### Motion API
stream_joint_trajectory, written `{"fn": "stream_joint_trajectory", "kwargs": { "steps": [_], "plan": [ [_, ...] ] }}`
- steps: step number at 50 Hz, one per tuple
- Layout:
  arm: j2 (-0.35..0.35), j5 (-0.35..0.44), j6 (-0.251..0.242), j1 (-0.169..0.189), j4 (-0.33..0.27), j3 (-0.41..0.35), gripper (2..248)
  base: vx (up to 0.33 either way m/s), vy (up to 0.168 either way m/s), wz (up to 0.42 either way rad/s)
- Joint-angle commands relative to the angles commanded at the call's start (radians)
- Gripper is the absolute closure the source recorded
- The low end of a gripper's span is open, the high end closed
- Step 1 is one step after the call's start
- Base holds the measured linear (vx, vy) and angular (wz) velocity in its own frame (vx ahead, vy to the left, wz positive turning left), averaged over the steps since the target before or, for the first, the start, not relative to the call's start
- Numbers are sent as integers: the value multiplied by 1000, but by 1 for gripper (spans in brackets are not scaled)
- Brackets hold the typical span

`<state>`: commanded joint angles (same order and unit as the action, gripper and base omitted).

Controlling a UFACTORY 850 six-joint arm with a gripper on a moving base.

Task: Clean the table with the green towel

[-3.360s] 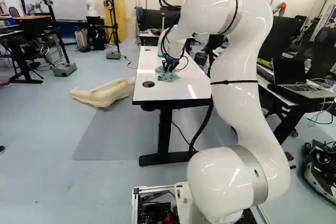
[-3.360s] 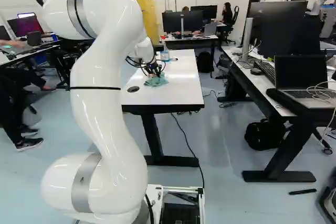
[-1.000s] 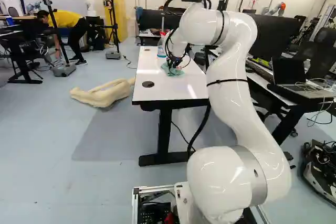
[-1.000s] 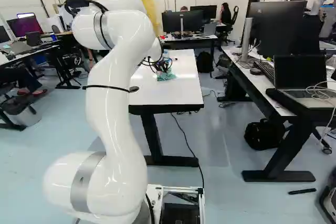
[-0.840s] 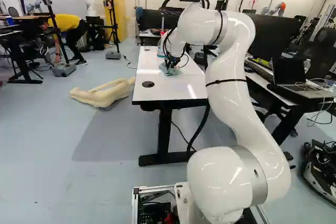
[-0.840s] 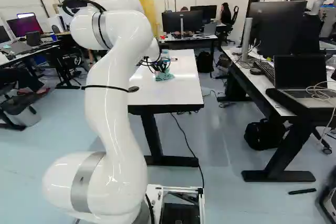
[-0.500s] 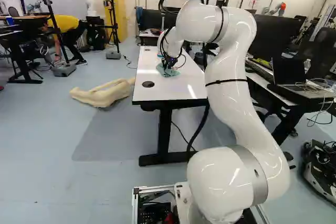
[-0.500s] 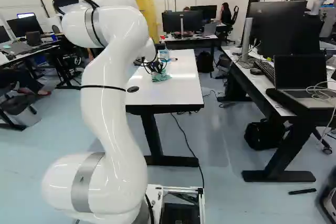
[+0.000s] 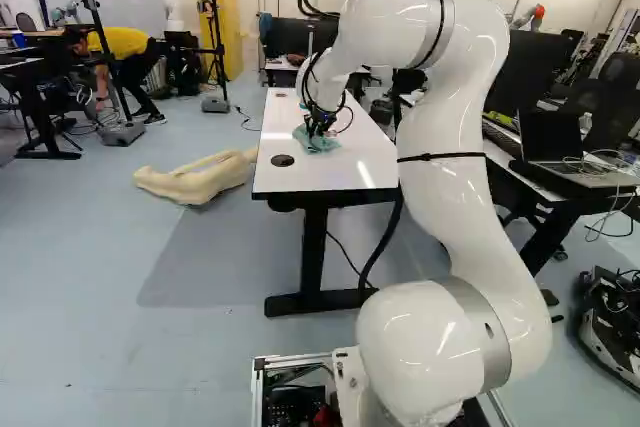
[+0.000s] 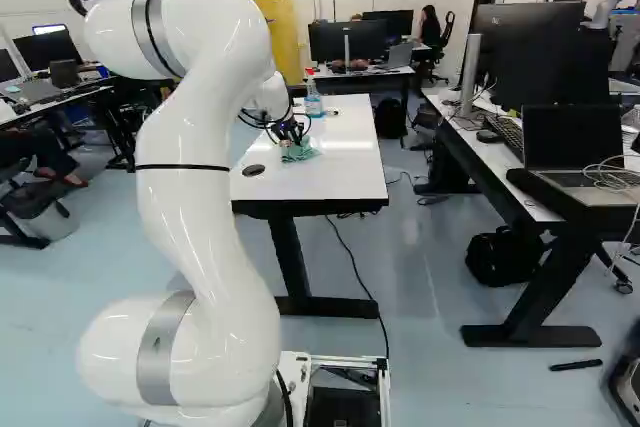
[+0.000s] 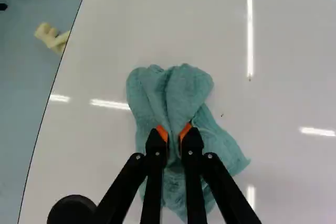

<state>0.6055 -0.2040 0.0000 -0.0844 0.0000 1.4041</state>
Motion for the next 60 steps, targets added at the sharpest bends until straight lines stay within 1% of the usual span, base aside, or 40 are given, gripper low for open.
{"fn": "stream_joint_trajectory", "kwargs": {
  "steps": [17, 32, 47, 60],
  "plan": [
    [-72, 0, 0, 5, 0, -99, 206, 0, 0, 0],
    [-128, 0, 0, 26, 0, -175, 206, 0, 0, 0],
    [-151, 0, 0, 29, 0, -185, 206, 0, 0, 0],
    [-196, 0, 0, 29, 0, -208, 206, 0, 0, 0]
  ]
}}
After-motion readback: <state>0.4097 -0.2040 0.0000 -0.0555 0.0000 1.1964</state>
